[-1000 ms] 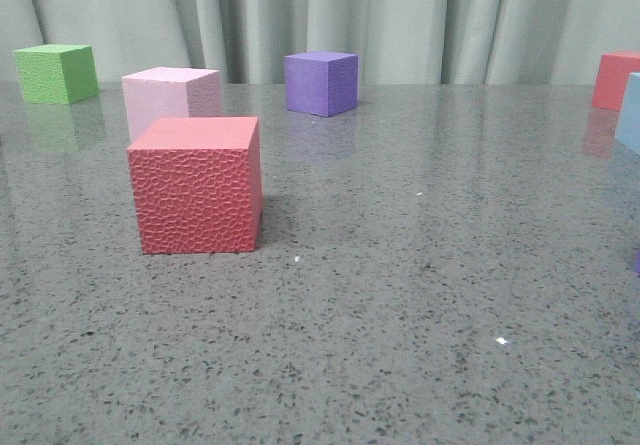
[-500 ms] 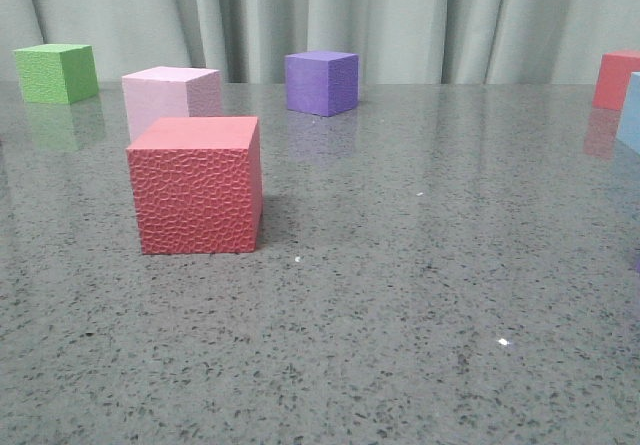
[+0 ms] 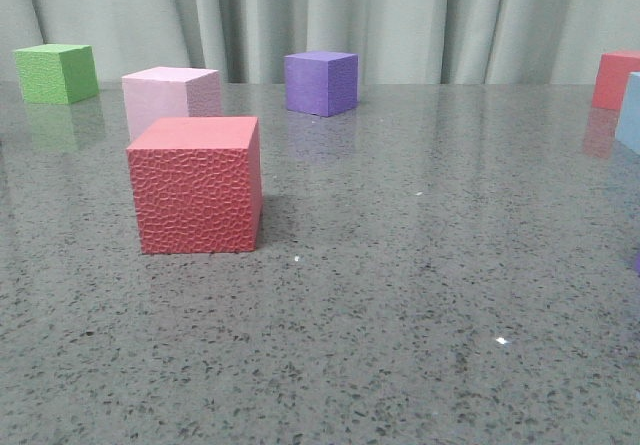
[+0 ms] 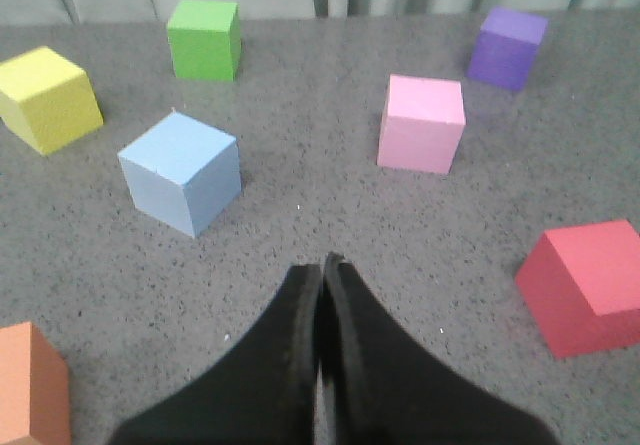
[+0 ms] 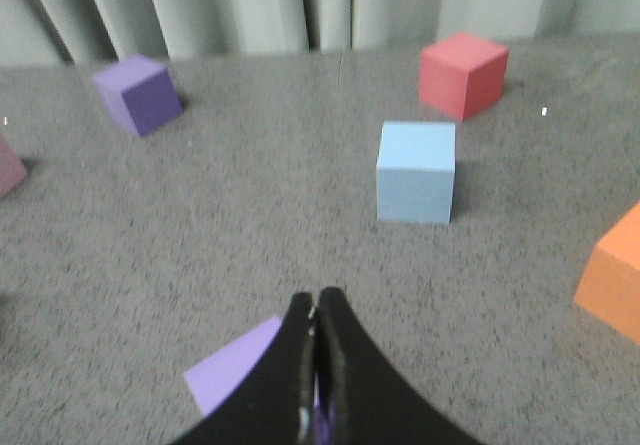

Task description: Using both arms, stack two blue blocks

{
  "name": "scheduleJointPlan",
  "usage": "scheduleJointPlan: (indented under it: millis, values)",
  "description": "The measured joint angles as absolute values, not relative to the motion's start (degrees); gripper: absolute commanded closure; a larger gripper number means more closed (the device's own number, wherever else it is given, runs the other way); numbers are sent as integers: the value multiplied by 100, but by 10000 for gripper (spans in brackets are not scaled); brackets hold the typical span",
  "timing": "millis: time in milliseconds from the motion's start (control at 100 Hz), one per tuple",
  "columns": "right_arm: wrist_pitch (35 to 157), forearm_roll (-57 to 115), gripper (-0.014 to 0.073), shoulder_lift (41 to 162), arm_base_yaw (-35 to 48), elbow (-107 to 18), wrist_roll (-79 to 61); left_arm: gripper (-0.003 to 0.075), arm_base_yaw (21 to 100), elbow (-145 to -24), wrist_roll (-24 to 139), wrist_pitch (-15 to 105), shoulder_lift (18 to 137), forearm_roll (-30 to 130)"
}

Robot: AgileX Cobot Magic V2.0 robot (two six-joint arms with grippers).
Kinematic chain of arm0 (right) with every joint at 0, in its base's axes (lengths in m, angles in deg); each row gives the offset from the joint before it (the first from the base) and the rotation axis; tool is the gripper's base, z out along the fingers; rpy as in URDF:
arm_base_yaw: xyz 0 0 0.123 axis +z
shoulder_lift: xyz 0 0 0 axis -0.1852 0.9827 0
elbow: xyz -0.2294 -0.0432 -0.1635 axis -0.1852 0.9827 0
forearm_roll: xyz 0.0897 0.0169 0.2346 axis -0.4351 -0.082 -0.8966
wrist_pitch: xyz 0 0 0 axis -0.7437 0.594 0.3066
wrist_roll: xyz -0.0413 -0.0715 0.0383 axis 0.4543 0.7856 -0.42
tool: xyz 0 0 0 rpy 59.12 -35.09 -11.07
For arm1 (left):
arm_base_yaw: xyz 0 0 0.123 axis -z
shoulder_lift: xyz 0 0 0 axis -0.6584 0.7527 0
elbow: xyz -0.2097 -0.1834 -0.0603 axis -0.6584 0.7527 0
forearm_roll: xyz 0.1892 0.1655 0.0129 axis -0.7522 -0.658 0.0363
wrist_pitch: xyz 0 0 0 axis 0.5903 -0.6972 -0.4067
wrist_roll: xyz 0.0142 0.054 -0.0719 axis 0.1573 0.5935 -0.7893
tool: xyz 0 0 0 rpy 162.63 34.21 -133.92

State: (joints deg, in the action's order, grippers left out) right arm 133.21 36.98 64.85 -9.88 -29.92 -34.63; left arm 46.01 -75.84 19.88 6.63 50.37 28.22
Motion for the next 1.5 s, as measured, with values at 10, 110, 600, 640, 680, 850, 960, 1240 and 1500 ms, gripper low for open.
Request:
scheduleJointPlan:
  millis: [10,110,600,640,680,850,960,1240,1500]
  values:
    - [13406,3698,662,6552,-988,-3035,-3463,739,4601,-7625,1988,612,5074,2822]
    - [13870,3691,662,6934,-988,-3509,-3463,739,4601,-8097,1966,-51,5569,2822]
    - [14246,3662,655,7173,-988,-3721,-3463,736,4601,-8394,1966,-626,6179,2822]
    - [14277,3662,645,7173,-988,-3721,-3463,724,4601,-8394,1966,-626,6179,2811]
    - [14275,3662,619,7173,-988,-3721,-3463,693,4601,-8394,1966,-626,6179,2811]
    - [14296,3662,348,7173,-988,-3721,-3463,380,4601,-8394,1966,-604,6179,2811]
    - [14296,3662,59,7173,-988,-3721,-3463,108,4601,-8394,1966,-592,6179,2803]
    - [14296,3658,-43,7173,-988,-3721,-3463,48,4601,-8394,1966,-470,6179,2539]
    - [14206,3648,-43,7194,-988,-3721,-3537,48,4601,-8394,1976,-460,6179,2529]
